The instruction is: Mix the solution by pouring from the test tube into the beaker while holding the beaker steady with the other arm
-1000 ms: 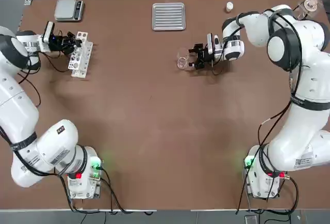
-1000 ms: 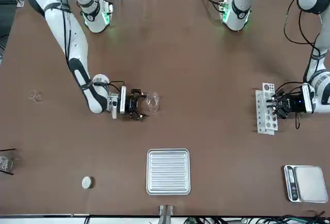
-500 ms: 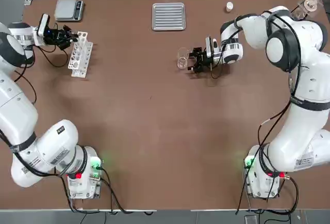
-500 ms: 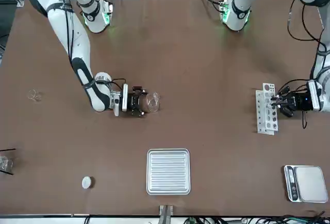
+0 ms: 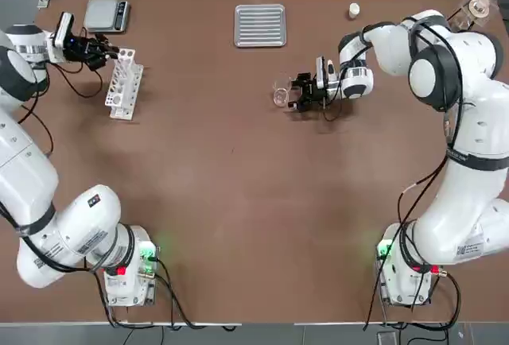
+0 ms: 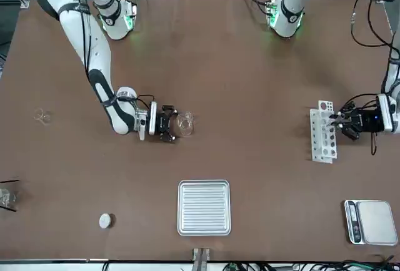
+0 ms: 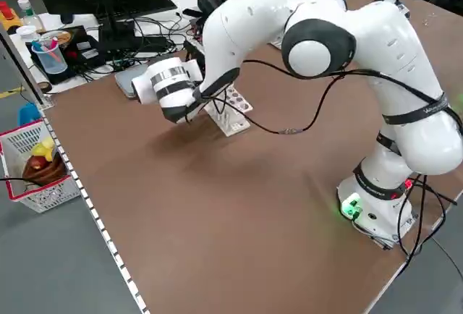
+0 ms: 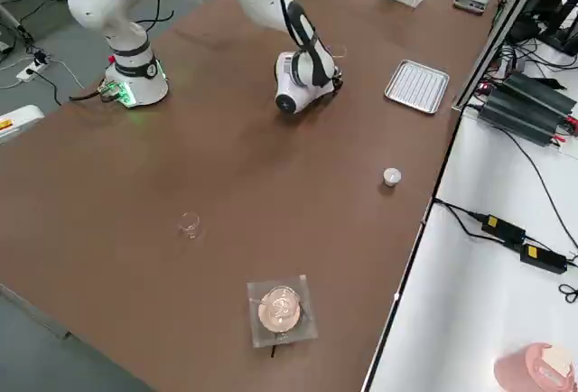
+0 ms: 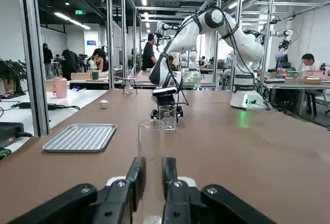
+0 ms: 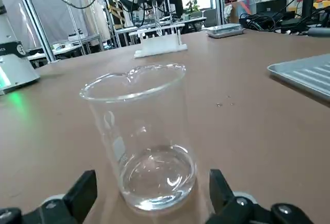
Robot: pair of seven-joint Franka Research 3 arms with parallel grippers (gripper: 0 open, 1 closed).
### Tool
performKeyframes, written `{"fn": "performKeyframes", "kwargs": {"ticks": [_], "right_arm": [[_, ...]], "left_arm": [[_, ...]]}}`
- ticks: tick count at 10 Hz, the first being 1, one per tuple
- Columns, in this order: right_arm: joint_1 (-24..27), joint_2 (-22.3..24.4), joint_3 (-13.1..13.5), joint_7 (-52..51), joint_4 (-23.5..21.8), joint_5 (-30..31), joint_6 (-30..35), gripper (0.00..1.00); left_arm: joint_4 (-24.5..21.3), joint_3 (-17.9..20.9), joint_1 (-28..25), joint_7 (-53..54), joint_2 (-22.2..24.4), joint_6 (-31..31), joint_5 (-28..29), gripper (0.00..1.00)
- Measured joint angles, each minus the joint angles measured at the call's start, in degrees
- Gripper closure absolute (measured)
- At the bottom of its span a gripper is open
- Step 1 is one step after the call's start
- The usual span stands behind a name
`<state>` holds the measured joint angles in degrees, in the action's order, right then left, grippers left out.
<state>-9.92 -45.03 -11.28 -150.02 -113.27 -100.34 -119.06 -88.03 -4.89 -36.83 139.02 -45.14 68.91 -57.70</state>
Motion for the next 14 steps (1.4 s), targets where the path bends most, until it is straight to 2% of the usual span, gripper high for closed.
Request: {"fn": "performKeyframes", "kwargs": {"ticks": [5, 7, 9, 10, 14], "right_arm": [[-1.0, 0.0, -0.5, 0.0, 0.0, -0.6, -0.3, 0.04], [-1.2, 0.0, -0.6, -0.1, 0.0, -0.7, -0.4, 0.09], [-1.2, 0.0, -0.7, -0.1, 0.0, -0.8, -0.7, 0.16], [-1.2, 0.0, -0.8, -0.1, 0.1, -0.8, -1.0, 0.17], [-1.2, 0.0, -1.1, -0.1, 0.2, -0.9, -1.7, 0.18]], "left_arm": [[0.1, -1.4, 0.1, -0.4, 2.7, -1.3, -0.1, 0.78], [0.4, -1.5, 0.7, -1.4, 3.9, -2.2, 0.8, 0.78], [2.0, -1.4, 4.9, -6.0, 6.7, -2.4, 7.3, 0.78], [2.6, -1.2, 7.8, -7.7, 7.9, -2.1, 8.5, 0.78], [2.8, -1.2, 17.8, -12.6, 10.1, 5.5, 8.4, 0.78]]}}
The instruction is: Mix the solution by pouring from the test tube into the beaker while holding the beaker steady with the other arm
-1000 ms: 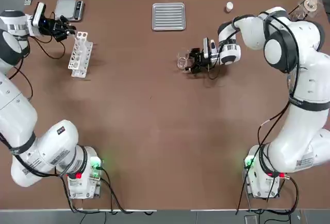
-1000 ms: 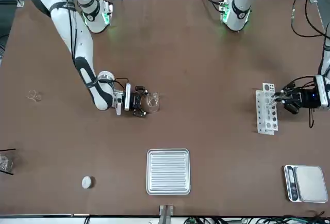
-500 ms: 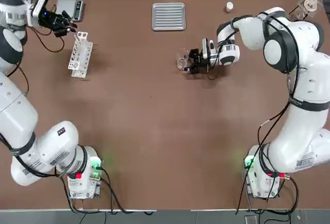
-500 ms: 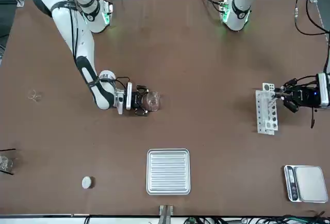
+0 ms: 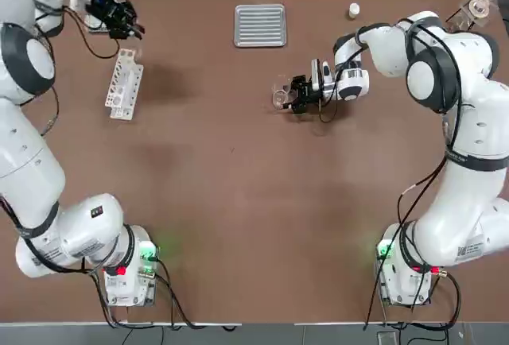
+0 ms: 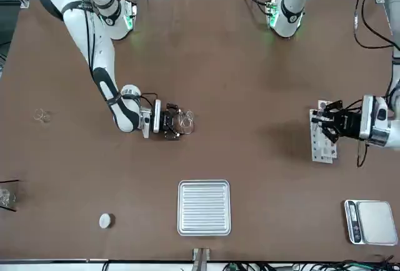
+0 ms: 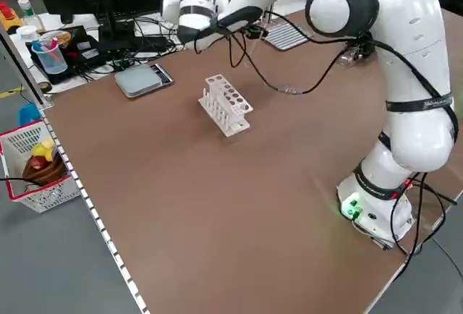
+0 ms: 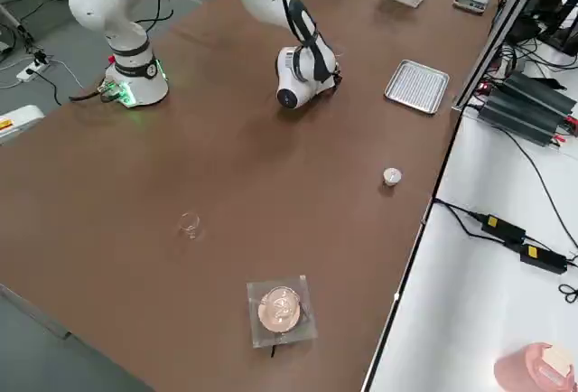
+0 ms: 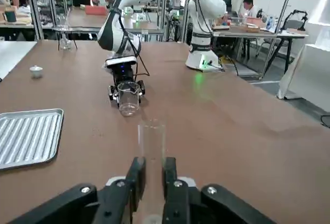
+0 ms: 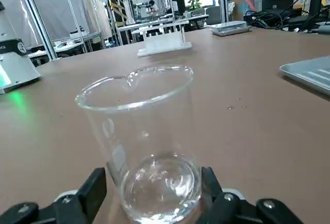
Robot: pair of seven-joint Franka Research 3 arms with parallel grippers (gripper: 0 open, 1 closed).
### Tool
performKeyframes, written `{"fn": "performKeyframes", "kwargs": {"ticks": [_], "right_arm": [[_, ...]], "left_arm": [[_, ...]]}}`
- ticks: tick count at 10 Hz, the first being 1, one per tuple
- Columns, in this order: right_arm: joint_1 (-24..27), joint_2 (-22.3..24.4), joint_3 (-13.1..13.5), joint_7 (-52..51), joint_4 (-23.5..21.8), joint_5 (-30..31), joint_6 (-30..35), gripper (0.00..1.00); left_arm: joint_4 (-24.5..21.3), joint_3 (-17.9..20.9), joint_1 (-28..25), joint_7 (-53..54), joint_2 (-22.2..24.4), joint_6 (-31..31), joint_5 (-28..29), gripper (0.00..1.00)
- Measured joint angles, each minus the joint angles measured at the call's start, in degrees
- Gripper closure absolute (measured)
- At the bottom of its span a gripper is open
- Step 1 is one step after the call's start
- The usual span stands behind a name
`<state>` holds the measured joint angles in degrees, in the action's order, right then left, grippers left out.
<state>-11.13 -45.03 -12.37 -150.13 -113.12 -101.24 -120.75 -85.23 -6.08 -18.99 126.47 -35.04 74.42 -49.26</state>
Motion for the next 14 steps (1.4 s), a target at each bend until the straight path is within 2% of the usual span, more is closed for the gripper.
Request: {"fn": "performKeyframes", "kwargs": {"ticks": [4, 7, 9, 11, 14], "right_arm": [[0.0, 0.0, 0.0, 0.0, 0.0, 0.0, 0.0, 0.20], [0.0, 0.0, 0.0, 0.0, 0.0, 0.0, -0.1, 0.22], [0.0, 0.0, 0.0, 0.0, 0.0, 0.0, -0.1, 0.23], [0.1, 0.0, 0.0, 0.0, 0.0, 0.0, -0.1, 0.24], [0.1, 0.0, 0.0, 0.0, 0.0, 0.0, -0.1, 0.25]], "left_arm": [[-0.1, 2.2, 13.8, -3.8, 0.4, 10.3, 0.0, 0.78], [-0.1, 7.3, 28.4, -12.2, 0.7, 17.7, 0.0, 0.78], [-0.2, 8.0, 34.4, -16.4, 0.7, 22.8, -0.6, 0.78], [-0.4, 8.6, 39.0, -26.2, 0.7, 26.1, -1.4, 0.78], [-0.4, 14.0, 49.9, -34.0, 0.5, 33.3, -1.5, 0.78]]}}
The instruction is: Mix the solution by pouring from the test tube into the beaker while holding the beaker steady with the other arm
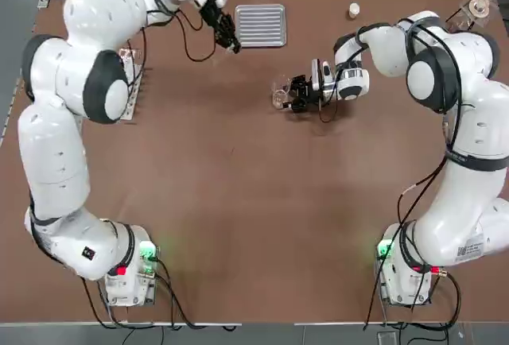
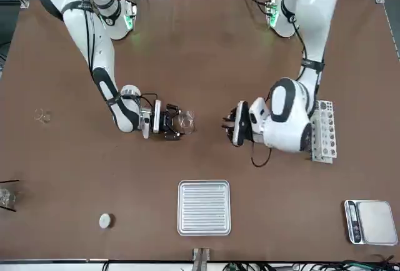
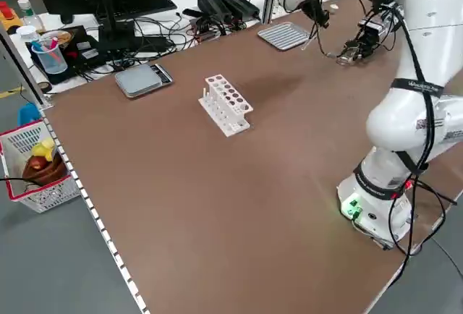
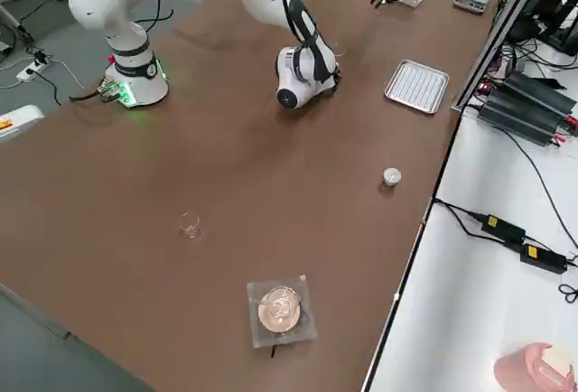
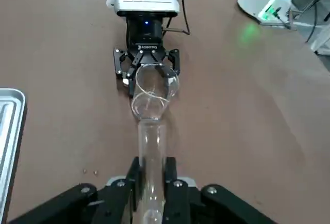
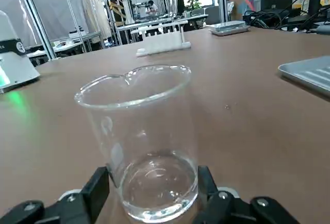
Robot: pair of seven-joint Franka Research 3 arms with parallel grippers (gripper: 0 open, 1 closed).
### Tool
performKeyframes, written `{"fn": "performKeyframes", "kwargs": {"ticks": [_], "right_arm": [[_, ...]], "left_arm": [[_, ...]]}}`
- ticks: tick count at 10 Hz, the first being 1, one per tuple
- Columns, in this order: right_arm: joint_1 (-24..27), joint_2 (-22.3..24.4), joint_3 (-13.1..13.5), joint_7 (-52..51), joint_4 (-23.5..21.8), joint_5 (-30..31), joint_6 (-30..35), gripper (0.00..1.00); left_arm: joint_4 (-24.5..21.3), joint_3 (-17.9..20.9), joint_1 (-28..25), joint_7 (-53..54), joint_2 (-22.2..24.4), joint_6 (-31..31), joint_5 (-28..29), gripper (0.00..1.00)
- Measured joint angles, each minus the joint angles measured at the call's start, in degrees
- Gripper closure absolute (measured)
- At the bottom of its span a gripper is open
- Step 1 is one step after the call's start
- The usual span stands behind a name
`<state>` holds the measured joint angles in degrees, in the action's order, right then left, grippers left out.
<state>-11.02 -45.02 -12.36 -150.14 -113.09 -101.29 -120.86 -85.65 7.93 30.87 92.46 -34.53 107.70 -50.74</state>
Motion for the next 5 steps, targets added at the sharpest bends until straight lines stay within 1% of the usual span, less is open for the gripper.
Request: {"fn": "performKeyframes", "kwargs": {"ticks": [3, 4, 5], "right_arm": [[0.0, 0.0, 0.0, 0.0, 0.0, 0.0, 0.0, 0.25], [0.0, 0.0, 0.0, 0.0, 0.0, 0.0, 0.0, 0.25], [0.0, 0.0, 0.0, 0.0, 0.0, 0.0, 0.0, 0.25]], "left_arm": [[0.1, 6.9, 11.1, -7.3, -1.3, 5.7, -0.1, 0.78], [0.3, 8.5, 14.1, -10.0, -1.9, 7.9, -0.1, 0.78], [0.4, 9.2, 16.6, -13.0, -2.2, 10.0, -0.1, 0.78]]}}
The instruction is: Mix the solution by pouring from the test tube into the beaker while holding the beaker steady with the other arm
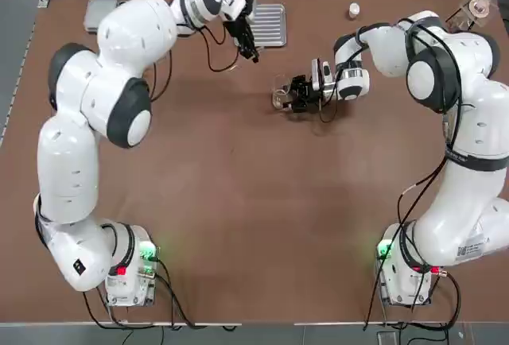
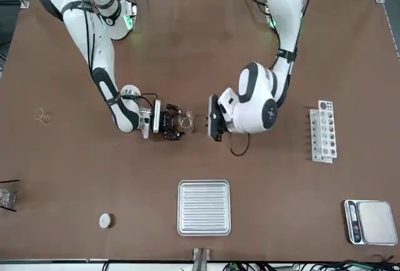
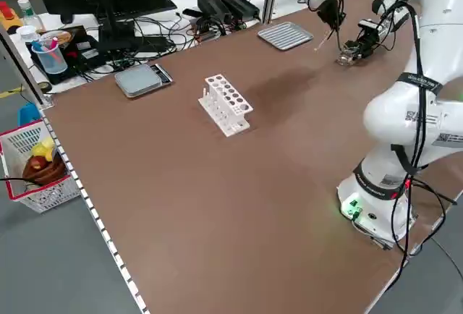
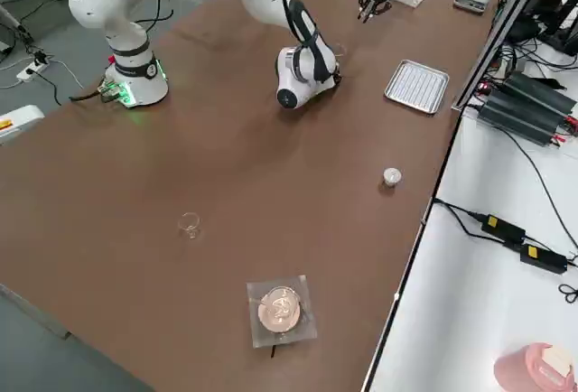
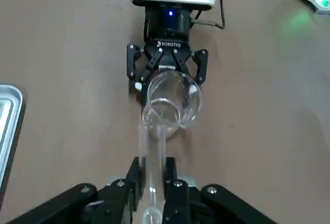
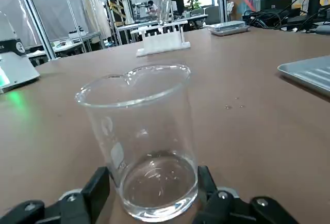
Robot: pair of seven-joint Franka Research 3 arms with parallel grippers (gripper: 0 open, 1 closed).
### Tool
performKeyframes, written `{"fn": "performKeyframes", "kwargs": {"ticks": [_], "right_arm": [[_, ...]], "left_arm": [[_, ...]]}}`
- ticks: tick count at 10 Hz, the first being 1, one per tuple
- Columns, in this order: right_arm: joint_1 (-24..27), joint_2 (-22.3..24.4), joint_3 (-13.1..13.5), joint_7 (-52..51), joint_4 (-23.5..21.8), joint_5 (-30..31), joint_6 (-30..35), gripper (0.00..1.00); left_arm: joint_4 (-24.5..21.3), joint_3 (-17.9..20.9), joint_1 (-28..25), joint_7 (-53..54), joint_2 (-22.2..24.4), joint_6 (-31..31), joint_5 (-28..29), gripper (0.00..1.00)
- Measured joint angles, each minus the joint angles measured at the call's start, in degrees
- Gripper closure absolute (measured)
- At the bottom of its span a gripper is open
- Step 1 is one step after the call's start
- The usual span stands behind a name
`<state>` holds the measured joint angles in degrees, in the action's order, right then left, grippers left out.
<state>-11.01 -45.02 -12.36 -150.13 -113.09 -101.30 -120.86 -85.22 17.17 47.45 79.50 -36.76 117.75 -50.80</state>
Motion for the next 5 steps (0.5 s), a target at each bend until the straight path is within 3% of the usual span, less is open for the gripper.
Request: {"fn": "performKeyframes", "kwargs": {"ticks": [5], "right_arm": [[0.0, 0.0, 0.0, 0.0, 0.0, -0.2, 0.0, 0.25]], "left_arm": [[0.9, 7.7, 9.7, -7.9, -2.8, 3.3, 2.2, 0.78]]}}
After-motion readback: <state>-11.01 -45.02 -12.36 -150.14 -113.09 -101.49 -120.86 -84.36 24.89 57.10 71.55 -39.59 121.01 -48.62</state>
